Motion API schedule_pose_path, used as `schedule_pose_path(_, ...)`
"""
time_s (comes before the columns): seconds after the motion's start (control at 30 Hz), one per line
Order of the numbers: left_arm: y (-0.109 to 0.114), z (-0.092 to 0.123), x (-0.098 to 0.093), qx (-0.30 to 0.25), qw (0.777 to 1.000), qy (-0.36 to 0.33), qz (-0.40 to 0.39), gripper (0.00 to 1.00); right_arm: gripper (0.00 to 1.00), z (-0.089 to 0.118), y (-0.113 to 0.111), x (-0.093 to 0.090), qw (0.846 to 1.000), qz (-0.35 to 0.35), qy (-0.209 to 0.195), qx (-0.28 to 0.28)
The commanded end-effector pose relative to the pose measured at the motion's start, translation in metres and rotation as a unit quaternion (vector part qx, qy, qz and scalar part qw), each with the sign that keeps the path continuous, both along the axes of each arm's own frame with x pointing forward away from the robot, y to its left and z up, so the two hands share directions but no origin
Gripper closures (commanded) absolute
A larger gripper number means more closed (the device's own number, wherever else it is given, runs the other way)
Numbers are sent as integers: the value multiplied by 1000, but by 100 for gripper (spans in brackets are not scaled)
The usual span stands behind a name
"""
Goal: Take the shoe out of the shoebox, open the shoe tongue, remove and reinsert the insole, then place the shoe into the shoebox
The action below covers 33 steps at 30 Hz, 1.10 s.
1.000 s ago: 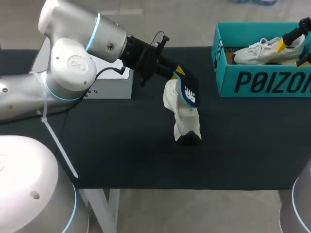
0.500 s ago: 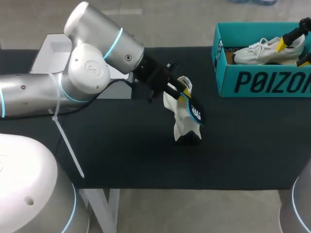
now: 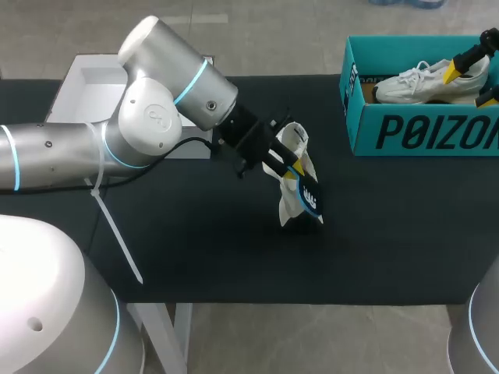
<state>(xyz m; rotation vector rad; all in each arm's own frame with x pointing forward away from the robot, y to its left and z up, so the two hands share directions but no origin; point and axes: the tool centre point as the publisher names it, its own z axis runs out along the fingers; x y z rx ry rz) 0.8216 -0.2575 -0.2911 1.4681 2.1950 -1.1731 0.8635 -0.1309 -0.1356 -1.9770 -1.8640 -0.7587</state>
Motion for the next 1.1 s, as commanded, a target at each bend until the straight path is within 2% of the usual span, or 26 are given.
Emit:
schedule_pose_path(0.03,-10,-9,7,4,1000,3,-2,100,0,0,0,0,1000,0,1,-1)
schedule_pose_path(0.23,-17,-15,7,5,1000,10,4,100,0,0,0,0,1000,0,1,-1)
schedule_pose_path(0.47,-12,-20,8,0,1000,14,23,100,0,0,0,0,1000,0,1,-1)
schedule_pose_path(0.7,-6,-31,14,6,999,13,43,100,0,0,0,0,1000,0,1,-1)
schedule_pose_path(1.1,-13,-50,27,3,997,9,74,100,0,0,0,0,1000,0,1,-1)
